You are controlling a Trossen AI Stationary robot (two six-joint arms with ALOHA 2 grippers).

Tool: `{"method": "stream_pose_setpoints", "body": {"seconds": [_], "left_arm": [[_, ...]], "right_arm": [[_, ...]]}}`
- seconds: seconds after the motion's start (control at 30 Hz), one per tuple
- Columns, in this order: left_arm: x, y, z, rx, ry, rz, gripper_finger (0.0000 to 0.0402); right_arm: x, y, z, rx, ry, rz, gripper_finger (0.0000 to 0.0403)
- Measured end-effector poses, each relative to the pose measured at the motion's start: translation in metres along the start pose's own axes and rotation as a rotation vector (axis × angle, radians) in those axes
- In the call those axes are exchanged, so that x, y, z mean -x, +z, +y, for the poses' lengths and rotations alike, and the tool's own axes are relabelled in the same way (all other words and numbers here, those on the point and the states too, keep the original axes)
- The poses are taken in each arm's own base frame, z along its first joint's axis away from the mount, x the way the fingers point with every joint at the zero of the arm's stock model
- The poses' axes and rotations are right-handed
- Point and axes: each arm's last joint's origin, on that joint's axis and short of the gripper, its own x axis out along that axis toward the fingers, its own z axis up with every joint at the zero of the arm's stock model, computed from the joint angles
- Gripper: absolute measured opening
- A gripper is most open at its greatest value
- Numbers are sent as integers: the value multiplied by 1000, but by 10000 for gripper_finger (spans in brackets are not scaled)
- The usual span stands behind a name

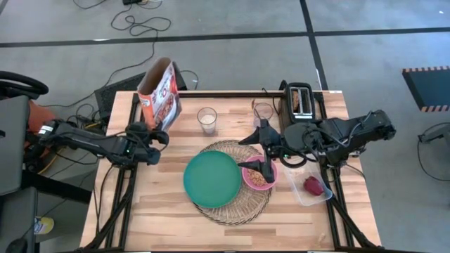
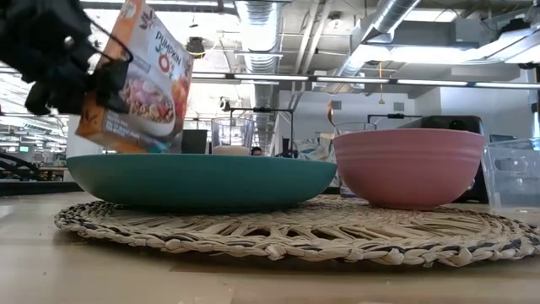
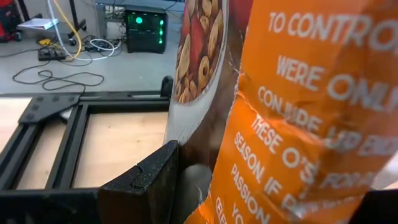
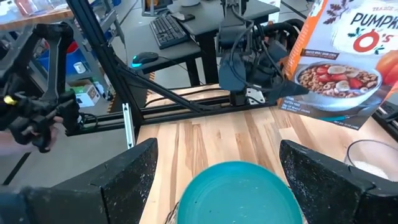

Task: Arrange a breakfast setting
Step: Pour the cereals from the box into the pink bowl

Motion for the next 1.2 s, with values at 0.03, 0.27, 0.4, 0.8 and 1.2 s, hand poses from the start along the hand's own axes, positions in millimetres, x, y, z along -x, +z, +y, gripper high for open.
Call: {"method": "stream_pose_setpoints", "body": {"seconds": [0.03,0.27,0.4,0.8,1.2], "left_arm": [[-1,-4,2,7,4,0,193],[-10,-31,22,42,54,-47,193],[-19,-43,19,49,55,-63,193],[-28,-59,14,0,66,-8,193],[-29,-64,14,-17,65,44,193]], "right_arm": [[0,0,0,-8,-1,2,363],[0,-3,-1,-41,-12,29,363],[-1,-3,-5,-41,-27,40,363],[-1,-7,-7,-35,-44,82,363],[-1,-8,-8,-33,-47,92,363]]}}
